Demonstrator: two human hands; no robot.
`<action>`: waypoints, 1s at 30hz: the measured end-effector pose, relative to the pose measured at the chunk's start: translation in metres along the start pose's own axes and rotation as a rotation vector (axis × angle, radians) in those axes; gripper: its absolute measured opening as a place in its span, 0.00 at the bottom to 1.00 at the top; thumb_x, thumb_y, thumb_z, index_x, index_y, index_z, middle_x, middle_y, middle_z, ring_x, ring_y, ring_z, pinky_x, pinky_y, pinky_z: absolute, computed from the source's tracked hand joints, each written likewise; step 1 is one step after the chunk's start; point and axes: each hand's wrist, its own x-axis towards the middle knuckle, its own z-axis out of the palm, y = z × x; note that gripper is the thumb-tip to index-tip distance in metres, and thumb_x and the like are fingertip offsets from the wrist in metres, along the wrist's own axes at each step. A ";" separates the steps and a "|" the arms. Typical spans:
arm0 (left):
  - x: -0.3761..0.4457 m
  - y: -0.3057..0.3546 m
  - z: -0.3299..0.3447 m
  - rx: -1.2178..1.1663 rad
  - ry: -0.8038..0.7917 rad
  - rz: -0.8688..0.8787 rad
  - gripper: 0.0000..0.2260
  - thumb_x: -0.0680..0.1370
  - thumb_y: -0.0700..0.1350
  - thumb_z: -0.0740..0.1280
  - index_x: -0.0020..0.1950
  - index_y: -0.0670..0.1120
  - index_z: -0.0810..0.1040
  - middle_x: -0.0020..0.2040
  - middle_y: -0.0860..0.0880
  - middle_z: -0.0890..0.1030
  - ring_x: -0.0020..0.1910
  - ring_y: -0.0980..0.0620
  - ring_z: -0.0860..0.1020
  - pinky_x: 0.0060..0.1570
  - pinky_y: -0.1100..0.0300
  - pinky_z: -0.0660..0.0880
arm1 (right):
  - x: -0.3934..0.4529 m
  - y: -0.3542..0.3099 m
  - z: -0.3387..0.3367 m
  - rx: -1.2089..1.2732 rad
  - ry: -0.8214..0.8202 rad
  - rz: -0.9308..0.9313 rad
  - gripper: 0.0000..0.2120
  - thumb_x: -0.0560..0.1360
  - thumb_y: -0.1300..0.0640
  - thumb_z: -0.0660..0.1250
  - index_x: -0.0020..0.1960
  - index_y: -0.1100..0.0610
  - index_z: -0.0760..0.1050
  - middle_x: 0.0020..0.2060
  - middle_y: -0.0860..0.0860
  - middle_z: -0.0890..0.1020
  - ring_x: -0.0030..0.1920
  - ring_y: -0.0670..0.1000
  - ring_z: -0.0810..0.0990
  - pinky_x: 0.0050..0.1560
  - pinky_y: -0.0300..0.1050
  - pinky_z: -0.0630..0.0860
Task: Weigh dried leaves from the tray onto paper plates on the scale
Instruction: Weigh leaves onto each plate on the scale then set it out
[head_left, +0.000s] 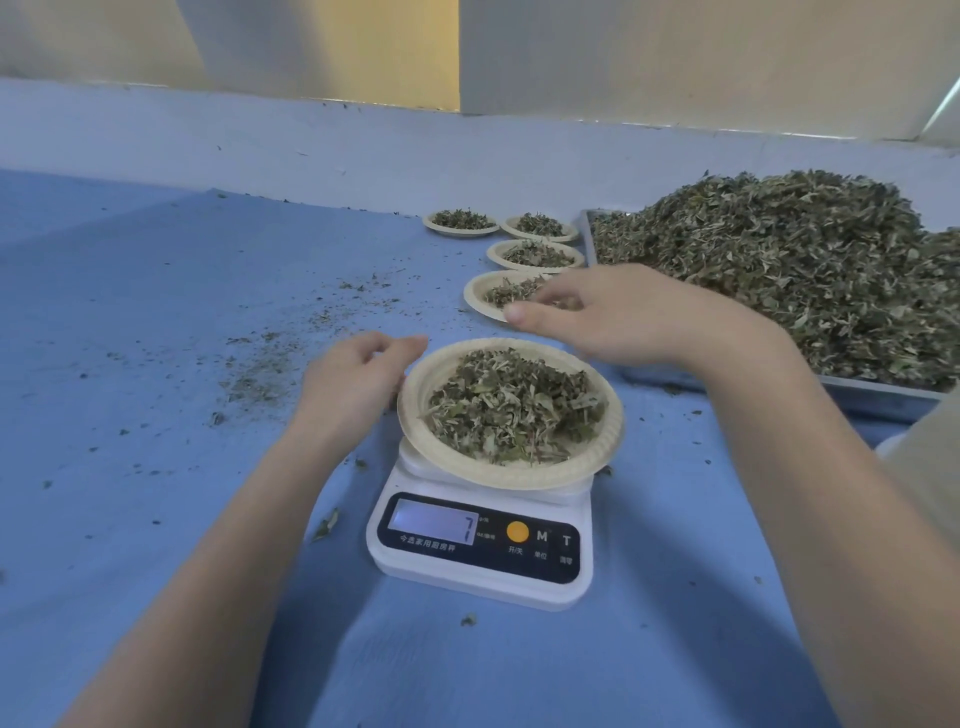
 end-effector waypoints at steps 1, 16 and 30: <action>-0.003 0.001 -0.001 0.086 -0.003 0.012 0.14 0.76 0.58 0.64 0.43 0.49 0.79 0.36 0.50 0.78 0.30 0.53 0.73 0.35 0.58 0.68 | -0.003 0.003 0.004 -0.070 -0.017 0.095 0.31 0.78 0.34 0.50 0.55 0.58 0.78 0.45 0.55 0.84 0.43 0.50 0.83 0.44 0.42 0.75; 0.042 0.042 -0.043 -0.090 0.216 0.017 0.17 0.79 0.45 0.63 0.32 0.42 0.75 0.24 0.42 0.73 0.26 0.46 0.70 0.37 0.51 0.72 | 0.033 -0.002 0.009 0.588 0.343 0.197 0.19 0.78 0.52 0.63 0.46 0.70 0.79 0.31 0.57 0.76 0.20 0.40 0.74 0.36 0.41 0.72; 0.176 0.029 -0.042 -0.229 0.024 -0.274 0.12 0.81 0.39 0.61 0.63 0.38 0.68 0.50 0.37 0.78 0.34 0.47 0.77 0.39 0.55 0.79 | 0.188 -0.002 0.018 0.872 -0.001 0.150 0.42 0.65 0.59 0.77 0.75 0.50 0.61 0.72 0.49 0.66 0.69 0.53 0.67 0.57 0.48 0.71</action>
